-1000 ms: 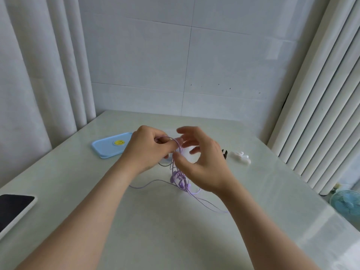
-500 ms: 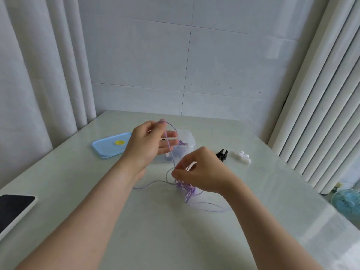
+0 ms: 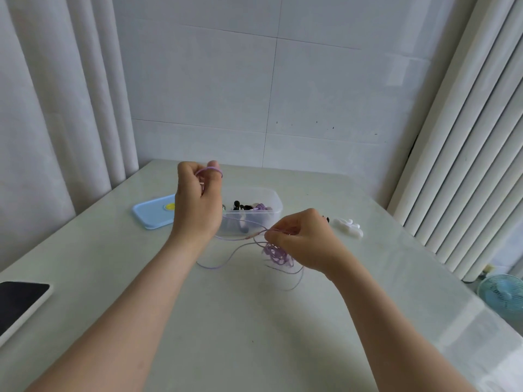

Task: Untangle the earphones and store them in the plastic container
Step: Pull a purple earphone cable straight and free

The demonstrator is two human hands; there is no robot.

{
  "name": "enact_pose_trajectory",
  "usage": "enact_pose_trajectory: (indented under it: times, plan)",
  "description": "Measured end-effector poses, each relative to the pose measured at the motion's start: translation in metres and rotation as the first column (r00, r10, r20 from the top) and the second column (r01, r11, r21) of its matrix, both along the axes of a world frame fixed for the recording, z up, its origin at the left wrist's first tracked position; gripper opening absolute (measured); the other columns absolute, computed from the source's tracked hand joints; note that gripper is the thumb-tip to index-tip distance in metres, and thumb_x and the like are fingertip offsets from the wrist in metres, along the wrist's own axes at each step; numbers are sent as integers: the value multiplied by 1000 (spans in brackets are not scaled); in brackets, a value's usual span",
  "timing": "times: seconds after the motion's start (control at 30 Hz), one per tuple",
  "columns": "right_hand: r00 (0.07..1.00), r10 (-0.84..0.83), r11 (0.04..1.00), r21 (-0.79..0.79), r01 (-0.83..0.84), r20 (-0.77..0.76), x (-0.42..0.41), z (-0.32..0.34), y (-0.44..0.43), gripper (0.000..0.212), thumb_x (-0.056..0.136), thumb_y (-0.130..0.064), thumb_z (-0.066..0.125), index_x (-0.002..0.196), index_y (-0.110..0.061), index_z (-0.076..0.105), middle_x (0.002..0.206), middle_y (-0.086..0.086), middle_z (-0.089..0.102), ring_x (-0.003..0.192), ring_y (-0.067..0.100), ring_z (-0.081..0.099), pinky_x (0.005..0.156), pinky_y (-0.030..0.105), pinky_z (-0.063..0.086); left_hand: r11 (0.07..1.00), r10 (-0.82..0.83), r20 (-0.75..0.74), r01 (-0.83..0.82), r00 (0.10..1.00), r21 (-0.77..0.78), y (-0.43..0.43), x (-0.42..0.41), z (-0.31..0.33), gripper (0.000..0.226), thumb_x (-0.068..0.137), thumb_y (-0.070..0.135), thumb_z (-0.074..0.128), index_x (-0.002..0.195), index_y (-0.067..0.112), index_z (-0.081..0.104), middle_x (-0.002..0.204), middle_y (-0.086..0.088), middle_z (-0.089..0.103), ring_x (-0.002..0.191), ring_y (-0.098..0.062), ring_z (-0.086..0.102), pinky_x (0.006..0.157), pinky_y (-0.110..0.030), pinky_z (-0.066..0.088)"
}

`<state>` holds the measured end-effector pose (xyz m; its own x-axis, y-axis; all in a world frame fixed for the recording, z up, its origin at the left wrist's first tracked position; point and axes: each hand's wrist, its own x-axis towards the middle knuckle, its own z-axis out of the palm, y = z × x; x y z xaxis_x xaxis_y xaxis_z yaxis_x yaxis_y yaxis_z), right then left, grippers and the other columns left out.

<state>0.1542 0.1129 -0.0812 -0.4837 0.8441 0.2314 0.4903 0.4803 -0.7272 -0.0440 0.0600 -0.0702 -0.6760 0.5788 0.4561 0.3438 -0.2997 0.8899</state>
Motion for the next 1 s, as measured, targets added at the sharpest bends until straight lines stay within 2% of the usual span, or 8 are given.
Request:
enact_pose_trajectory:
  times: [0.17,0.3,0.43,0.57,0.67,0.77,0.87,1.0]
  plan:
    - [970,47,989,-128,-80,-240,1,4,0,23,95,-38,76,81,-22,83,67,1,60,62,13,42,60,26,35,982,-178,52,181,983,-49,-9,0,4,40,91,31,63,128,34,45,117,5,65,97,-14,59,83,-30,44]
    - [997,6,977,212,11,-81,-4,2,2,14,99,-31,70,90,-26,80,69,-10,65,60,8,51,57,18,36,975,-108,-323,37,940,-217,-10,1,2,27,78,56,72,105,49,71,121,17,60,109,-14,51,100,-40,43]
    - [991,19,980,198,8,-135,-8,2,1,14,105,-27,64,95,-21,72,72,-10,68,61,10,65,57,23,49,887,-217,-657,-135,722,-441,-12,3,-3,19,87,68,68,87,52,78,133,22,39,118,-18,28,90,-37,24]
    - [874,0,997,-70,-39,-486,-2,12,-2,17,107,-23,61,100,-9,68,72,6,69,51,32,69,46,31,50,836,-278,-804,-279,526,-472,-13,0,-11,15,96,42,66,97,54,74,128,23,42,108,-18,25,76,-36,17]
    - [820,-63,975,-209,-70,-569,5,19,-2,22,104,-28,67,108,-7,71,63,6,60,39,21,43,41,22,32,806,-286,-821,-338,494,-485,-11,-4,-15,51,90,9,56,115,53,65,116,21,44,103,-17,24,74,-36,16]
    - [786,-115,957,-280,-76,-607,7,22,-1,26,98,-31,72,111,-9,76,57,2,43,45,15,28,46,24,23,805,-257,-830,-365,494,-467,-12,-11,-18,59,80,2,54,117,47,52,112,18,43,102,-19,25,75,-37,20]
    - [734,-235,967,-229,111,-637,6,24,-1,24,99,-32,69,100,-10,78,64,2,35,55,16,27,51,27,23,798,-268,-840,-379,471,-467,-14,-16,-18,37,83,25,65,106,41,42,105,14,43,101,-21,26,76,-38,24]
    - [736,-425,863,9,505,-526,6,15,6,23,103,-26,53,104,-22,75,51,-11,47,54,16,46,56,30,40,850,-298,-766,-206,569,-484,-12,-17,-20,67,78,56,80,114,38,27,117,7,43,106,-24,38,82,-42,32]
